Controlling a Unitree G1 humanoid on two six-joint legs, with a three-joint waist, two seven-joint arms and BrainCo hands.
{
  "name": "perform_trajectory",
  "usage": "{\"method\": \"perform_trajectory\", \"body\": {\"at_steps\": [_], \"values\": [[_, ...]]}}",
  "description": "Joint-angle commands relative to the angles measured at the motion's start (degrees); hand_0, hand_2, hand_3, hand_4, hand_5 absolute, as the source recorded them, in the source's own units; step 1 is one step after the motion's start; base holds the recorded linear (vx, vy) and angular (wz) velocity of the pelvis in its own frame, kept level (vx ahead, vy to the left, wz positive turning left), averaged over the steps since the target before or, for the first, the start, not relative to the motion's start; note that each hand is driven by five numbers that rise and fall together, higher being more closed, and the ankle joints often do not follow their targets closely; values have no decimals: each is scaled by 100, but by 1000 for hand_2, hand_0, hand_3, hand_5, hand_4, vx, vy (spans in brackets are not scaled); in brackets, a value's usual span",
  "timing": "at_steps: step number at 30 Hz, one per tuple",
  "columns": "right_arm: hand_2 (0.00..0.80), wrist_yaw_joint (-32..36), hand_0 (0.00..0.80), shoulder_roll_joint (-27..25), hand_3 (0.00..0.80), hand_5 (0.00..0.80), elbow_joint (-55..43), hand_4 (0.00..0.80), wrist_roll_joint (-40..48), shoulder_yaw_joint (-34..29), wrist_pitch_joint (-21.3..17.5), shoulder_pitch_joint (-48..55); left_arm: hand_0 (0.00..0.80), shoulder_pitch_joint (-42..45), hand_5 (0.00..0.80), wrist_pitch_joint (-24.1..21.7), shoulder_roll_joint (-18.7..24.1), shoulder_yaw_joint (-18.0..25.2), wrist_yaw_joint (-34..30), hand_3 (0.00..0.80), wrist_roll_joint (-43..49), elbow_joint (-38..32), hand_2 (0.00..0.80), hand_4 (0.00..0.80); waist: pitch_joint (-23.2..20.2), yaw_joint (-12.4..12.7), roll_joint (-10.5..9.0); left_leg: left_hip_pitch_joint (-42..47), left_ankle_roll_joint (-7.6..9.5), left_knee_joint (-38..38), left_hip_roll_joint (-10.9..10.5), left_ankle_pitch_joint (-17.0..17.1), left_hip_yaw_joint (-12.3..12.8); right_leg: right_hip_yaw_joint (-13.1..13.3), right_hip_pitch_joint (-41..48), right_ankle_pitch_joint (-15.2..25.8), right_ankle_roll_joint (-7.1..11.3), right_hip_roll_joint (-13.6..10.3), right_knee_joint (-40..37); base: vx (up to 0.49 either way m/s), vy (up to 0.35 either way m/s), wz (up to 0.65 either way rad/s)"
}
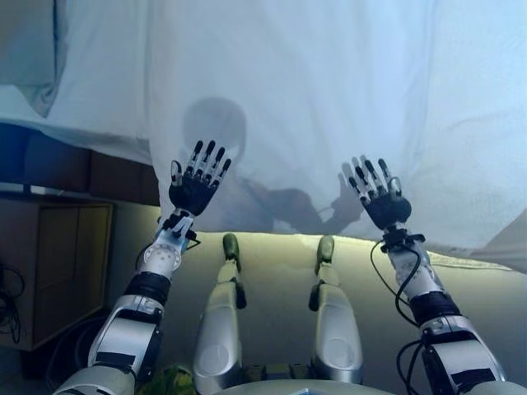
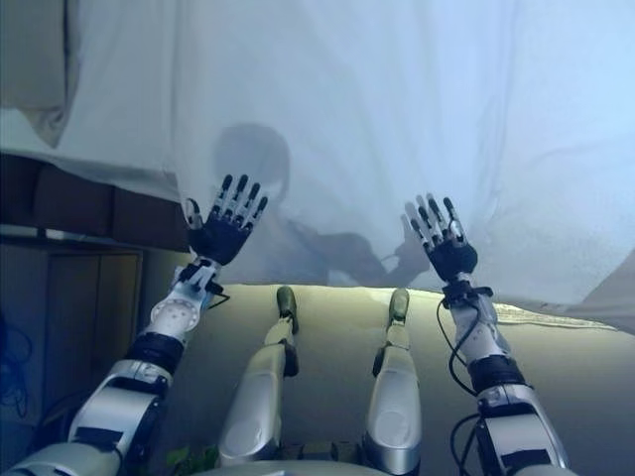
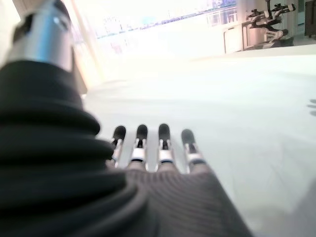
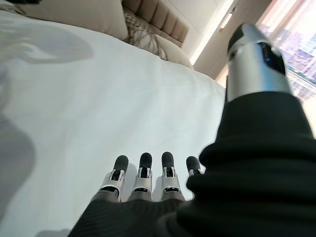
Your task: Make the bed neatly
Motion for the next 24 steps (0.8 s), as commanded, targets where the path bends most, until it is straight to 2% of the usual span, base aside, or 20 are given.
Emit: {"method": "perform_trajectory", "body": {"at_steps": [1,9,13,17,22,24], "values": [[0,143,0,-162,0,0,-703,0,99,-152,-122,-226,0,-419,0,-139,233,234,-434,0,-76,-223,0,0,80,36,-215,-439,-362,470,329,-27,-314,181,-503,434,446,-714,524,-63,103,-1],[0,108,0,-140,0,0,-1208,0,-329,-324,-8,-451,0,-636,0,-1,89,402,-970,0,-267,-757,0,0,81,1,-229,-1338,-347,694,188,0,-289,260,-1324,582,416,-833,515,-32,106,-3],[0,-67,0,-135,0,0,-1221,0,-217,-322,241,-452,0,-644,0,36,-37,367,-1049,0,-339,-854,0,0,81,-27,-242,-1747,-334,1213,178,-254,-420,362,-1719,509,372,-819,711,-5,107,-9],[0,223,0,-136,0,0,-1012,0,-24,-350,228,-353,0,-600,0,117,-36,352,-832,0,-175,-650,0,0,81,-131,-261,-2268,-323,2083,201,-629,-480,487,-2198,493,308,-870,1090,-3,87,-22],[0,321,0,-133,0,0,-679,0,334,-378,507,-320,0,-686,0,99,27,220,-317,0,-189,-32,0,0,81,-249,-198,-2660,-271,2509,166,-812,-404,658,-2606,463,263,-868,1343,19,133,-17],[0,501,0,-158,0,0,-382,0,463,-375,564,-246,0,-687,0,64,15,214,-433,0,-232,241,0,0,81,-272,-179,-2771,-264,2618,158,-850,-380,675,-2713,461,266,-874,1387,19,115,-9]]}}
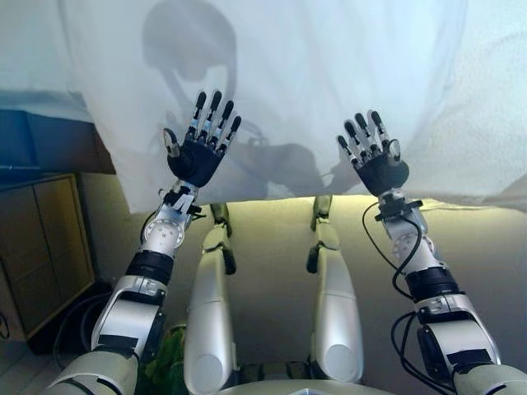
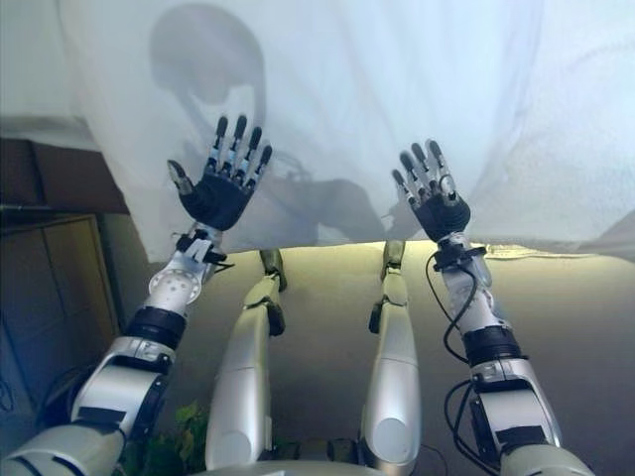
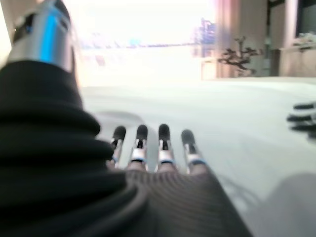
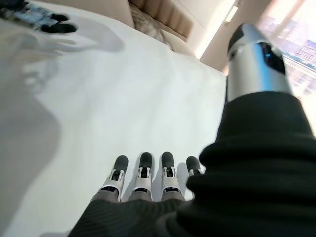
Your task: Make the bed neatly
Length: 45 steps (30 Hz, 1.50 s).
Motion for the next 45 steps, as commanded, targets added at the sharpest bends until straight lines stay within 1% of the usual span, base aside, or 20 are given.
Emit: {"method": "perform_trajectory", "body": {"at_steps": [1,4,7,9,10,13,16,17,18,21,23,26,28,31,34,38,42,45], "values": [[0,402,0,-218,0,0,35,0,417,-231,157,294,0,-101,0,-102,88,177,-140,0,-57,312,0,0,9,48,-18,-509,-419,618,129,-48,-427,178,-363,599,295,-674,86,10,75,-13],[0,713,0,-305,0,0,564,0,499,-172,33,245,0,-174,0,-150,105,176,-219,0,-33,509,0,0,9,57,-6,-689,-446,680,144,-46,-438,191,-518,607,299,-657,112,-11,39,-15],[0,798,0,-387,0,0,929,0,676,-172,-12,158,0,-218,0,-83,192,128,-15,0,96,711,0,0,9,91,-3,-856,-463,775,152,-63,-458,156,-634,584,311,-653,161,-6,5,-2],[0,769,0,-413,0,0,999,0,754,-199,-16,142,0,-214,0,-77,232,83,145,0,147,809,0,0,9,103,-1,-899,-459,795,144,-68,-470,138,-659,600,311,-653,161,0,0,0],[0,775,0,-450,0,0,1025,0,817,-226,-1,147,0,-206,0,-93,267,78,295,0,229,873,0,0,9,108,-8,-921,-468,798,142,-62,-478,126,-673,607,318,-656,154,0,0,0],[0,893,0,-572,0,0,1135,0,878,-308,11,183,0,-185,0,-180,458,114,1186,0,501,1175,0,0,9,99,0,-1012,-476,819,148,-39,-478,116,-762,615,311,-641,177,-9,12,0],[0,875,0,-701,0,0,1029,0,914,-343,52,244,0,-191,0,-230,669,190,1681,0,470,1340,0,0,9,84,-2,-1042,-471,815,178,-12,-464,111,-801,593,309,-628,211,-11,9,0],[0,948,0,-783,0,0,1014,0,934,-383,57,308,0,-127,0,-166,788,337,1701,0,449,1480,0,0,9,87,8,-1034,-475,808,203,-6,-452,91,-809,567,308,-633,240,0,0,0],[0,997,0,-800,0,0,1020,0,928,-396,38,335,0,-93,0,-155,815,385,1767,0,430,1534,0,0,9,87,16,-1036,-479,810,212,-7,-451,86,-816,557,306,-638,257,-33,26,0],[0,1052,0,-768,0,0,897,0,978,-479,-67,472,0,67,0,-242,865,562,2263,0,482,1836,0,0,9,119,48,-1038,-473,784,199,16,-477,63,-828,511,302,-651,329,-7,-20,0],[0,1041,0,-688,0,0,713,0,990,-591,-102,578,0,287,0,-195,873,763,2629,0,538,2100,0,0,9,160,51,-998,-482,727,166,48,-516,13,-784,508,318,-676,284,-17,-96,1],[0,949,0,-683,0,0,377,0,931,-714,-68,729,0,744,0,-210,771,1078,2449,0,621,2368,0,0,9,193,74,-915,-483,644,136,82,-540,-26,-743,516,328,-698,237,-6,-40,2],[0,950,0,-662,0,0,216,0,939,-753,-124,882,0,1093,0,-419,537,1190,2301,0,656,2342,0,0,9,214,118,-798,-473,531,123,125,-510,-34,-688,493,337,-701,219,0,0,0],[0,985,0,-618,0,0,203,0,1000,-825,-197,1006,0,1413,0,-820,199,1183,2204,0,688,2148,0,0,9,279,187,-593,-450,321,82,189,-465,-65,-548,466,354,-736,153,-15,-23,13],[0,927,0,-539,0,0,193,0,985,-928,-215,1047,0,1553,0,-1101,45,1175,2302,0,899,1854,0,0,9,355,237,-348,-427,120,46,240,-448,-139,-332,439,379,-789,88,-21,-73,18],[0,838,0,-493,0,0,165,0,995,-1045,-267,1187,0,1658,0,-1281,81,1257,2423,0,866,1373,0,0,9,422,310,167,-410,-168,29,284,-405,-251,140,391,396,-863,5,-11,-83,24],[0,806,0,-367,0,0,286,0,1008,-1144,-432,1431,0,1879,0,-1240,243,1407,2389,0,947,888,0,0,9,519,320,799,-415,-347,16,262,-428,-408,803,349,402,-893,-34,3,-155,10],[0,767,0,-302,0,0,390,0,999,-1208,-416,1612,0,2081,0,-1185,359,1512,2302,0,1094,536,0,0,9,586,286,1368,-421,-486,41,227,-434,-523,1422,334,395,-863,-126,55,-189,9]]}}
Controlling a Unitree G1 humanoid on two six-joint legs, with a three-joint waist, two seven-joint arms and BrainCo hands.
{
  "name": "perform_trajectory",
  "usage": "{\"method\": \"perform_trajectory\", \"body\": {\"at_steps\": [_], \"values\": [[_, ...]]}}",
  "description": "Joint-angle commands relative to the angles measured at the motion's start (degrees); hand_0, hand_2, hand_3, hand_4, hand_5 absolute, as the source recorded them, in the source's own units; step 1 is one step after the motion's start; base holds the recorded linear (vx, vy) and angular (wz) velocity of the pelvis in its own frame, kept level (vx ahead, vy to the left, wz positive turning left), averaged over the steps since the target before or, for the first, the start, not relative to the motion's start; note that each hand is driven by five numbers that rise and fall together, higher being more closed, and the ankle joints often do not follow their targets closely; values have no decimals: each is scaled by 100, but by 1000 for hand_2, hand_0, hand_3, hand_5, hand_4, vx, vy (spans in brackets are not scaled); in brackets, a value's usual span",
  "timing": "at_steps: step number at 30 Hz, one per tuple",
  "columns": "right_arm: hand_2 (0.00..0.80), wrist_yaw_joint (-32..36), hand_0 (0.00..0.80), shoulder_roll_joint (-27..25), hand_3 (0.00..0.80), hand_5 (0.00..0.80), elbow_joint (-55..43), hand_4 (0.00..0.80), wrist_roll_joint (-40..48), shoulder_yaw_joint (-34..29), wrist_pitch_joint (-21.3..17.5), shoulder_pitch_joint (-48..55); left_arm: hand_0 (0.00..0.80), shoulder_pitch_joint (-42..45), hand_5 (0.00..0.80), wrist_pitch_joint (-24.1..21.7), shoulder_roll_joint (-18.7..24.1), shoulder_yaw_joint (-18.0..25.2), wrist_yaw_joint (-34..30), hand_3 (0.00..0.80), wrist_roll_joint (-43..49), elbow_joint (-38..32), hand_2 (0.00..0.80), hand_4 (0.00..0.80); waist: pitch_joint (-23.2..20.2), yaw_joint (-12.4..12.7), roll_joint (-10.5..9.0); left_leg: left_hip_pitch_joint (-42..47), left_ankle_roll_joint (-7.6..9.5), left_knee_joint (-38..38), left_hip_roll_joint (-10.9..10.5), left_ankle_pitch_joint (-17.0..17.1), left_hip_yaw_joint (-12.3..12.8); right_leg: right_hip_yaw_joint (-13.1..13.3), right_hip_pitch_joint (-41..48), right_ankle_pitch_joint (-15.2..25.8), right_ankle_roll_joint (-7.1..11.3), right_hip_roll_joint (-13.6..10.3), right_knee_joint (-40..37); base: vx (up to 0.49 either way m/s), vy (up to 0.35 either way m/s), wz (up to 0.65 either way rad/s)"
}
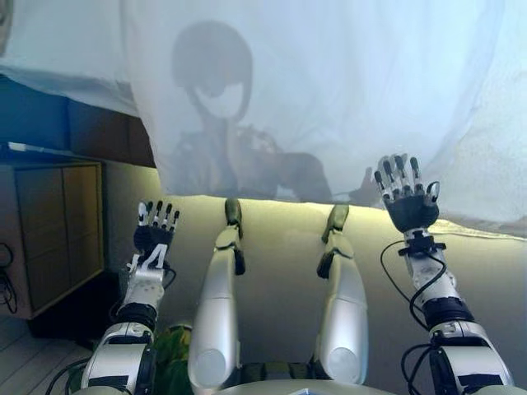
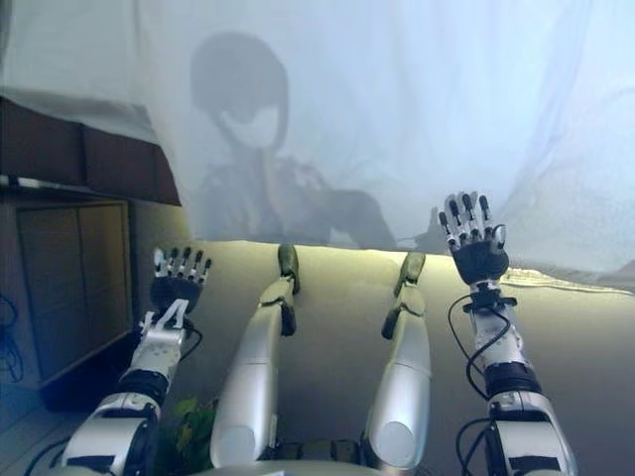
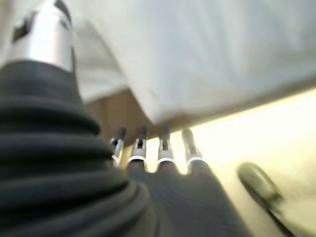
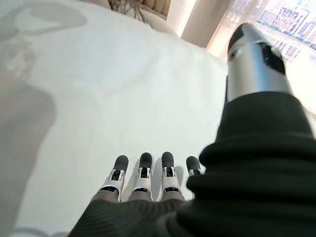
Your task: Make the bed neatly
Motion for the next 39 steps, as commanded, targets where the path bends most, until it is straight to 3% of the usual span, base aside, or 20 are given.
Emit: {"method": "perform_trajectory", "body": {"at_steps": [1,4,7,13,17,23,29,36,39], "values": [[0,39,0,-184,0,0,-322,0,199,-528,-221,587,0,385,0,-145,311,351,-186,0,323,-331,0,0,-51,85,125,439,-410,121,299,-42,-247,84,548,523,334,-451,-256,121,-204,4],[0,60,0,-162,0,0,-172,0,287,-522,-135,843,0,730,0,-186,267,321,-396,0,427,-600,0,0,-288,143,126,859,-424,-87,357,-59,-286,15,970,520,333,-376,-453,148,-176,6],[0,-108,0,93,0,0,77,0,92,-533,-76,1256,0,1247,0,-198,53,301,-587,0,756,-1153,0,0,-800,271,127,1596,-420,-582,442,-55,-299,-59,1645,493,351,-275,-794,219,-176,4],[0,-140,0,568,0,0,465,0,-501,-444,-461,1970,0,1842,0,53,-97,173,-409,0,1663,-1850,0,0,-1599,425,-2,2609,-416,-1173,581,-5,-314,-254,2685,395,336,-81,-1204,231,-176,9],[0,-856,0,782,0,0,-229,0,-1578,-162,-843,2567,0,2318,0,199,-122,84,-58,0,2163,-2301,0,0,-2094,426,-136,3166,-406,-1390,676,12,-265,-260,3152,285,340,67,-1297,220,-151,14],[0,-2090,0,781,0,0,-1433,0,-2830,211,-880,2815,0,2592,0,50,-46,94,559,0,2958,-2633,0,0,-2515,370,-279,3746,-396,-1545,686,-39,-282,-176,3573,226,293,245,-1467,79,-126,-2],[0,-2342,0,794,0,0,-1512,0,-2851,442,-589,2727,0,2669,0,252,9,42,575,0,3130,-2687,0,0,-2682,328,-192,4092,-393,-1655,788,-26,-116,-109,3816,229,243,389,-1651,41,-41,-14],[0,-2500,0,1067,0,0,-1348,0,-1888,413,-1021,2741,0,2514,0,625,75,-206,333,0,3215,-3000,0,0,-2834,393,-149,4090,-428,-2132,706,204,-89,-431,3864,268,333,386,-1738,-24,-4,2],[0,-2008,0,1161,0,0,-1259,0,-1544,403,-594,2782,0,2538,0,642,80,-180,284,0,3148,-2979,0,0,-2849,364,-160,4077,-420,-1967,690,109,-87,-371,3833,212,328,344,-1638,-22,11,5]]}}
